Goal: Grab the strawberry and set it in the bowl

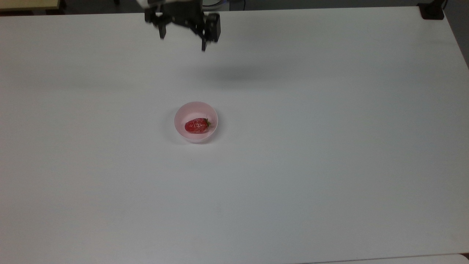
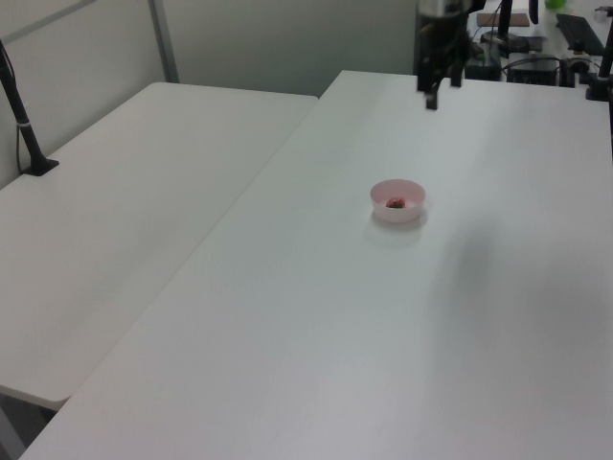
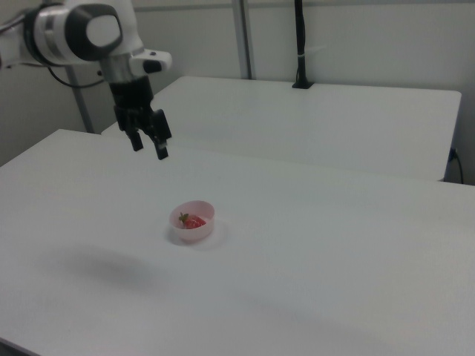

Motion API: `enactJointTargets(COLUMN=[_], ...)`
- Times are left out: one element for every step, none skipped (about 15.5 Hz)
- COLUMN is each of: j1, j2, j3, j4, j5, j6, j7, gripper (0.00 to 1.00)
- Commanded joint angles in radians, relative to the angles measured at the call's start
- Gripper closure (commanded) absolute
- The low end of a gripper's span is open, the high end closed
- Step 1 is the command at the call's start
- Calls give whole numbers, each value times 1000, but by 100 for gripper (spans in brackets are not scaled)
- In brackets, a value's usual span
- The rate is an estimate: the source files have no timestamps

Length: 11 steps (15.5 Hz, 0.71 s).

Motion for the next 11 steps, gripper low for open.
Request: enactJointTargets(j1=[9,0,-5,-13,-23,-30,-30,-31,-42,-42,-43], j2=[-123,-126,-124,-123,-123,-121,-121,-121,-123,-123,-124], j3=[-16,-16,-17,-20,-27,-30,-33,-34,-40,-40,-42], j4=[-89,-90,-86,-86,-86,-86,-84,-83,-81,-80,-80], j5=[42,42,43,45,45,46,57,72,75,77,80], j6=[-17,-9,6,41,72,84,89,92,92,91,92], j7=[-11,-60,-124,-175,-208,-225,-231,-232,-234,-232,-232], gripper=[0,0,0,0,0,0,0,0,0,0,0])
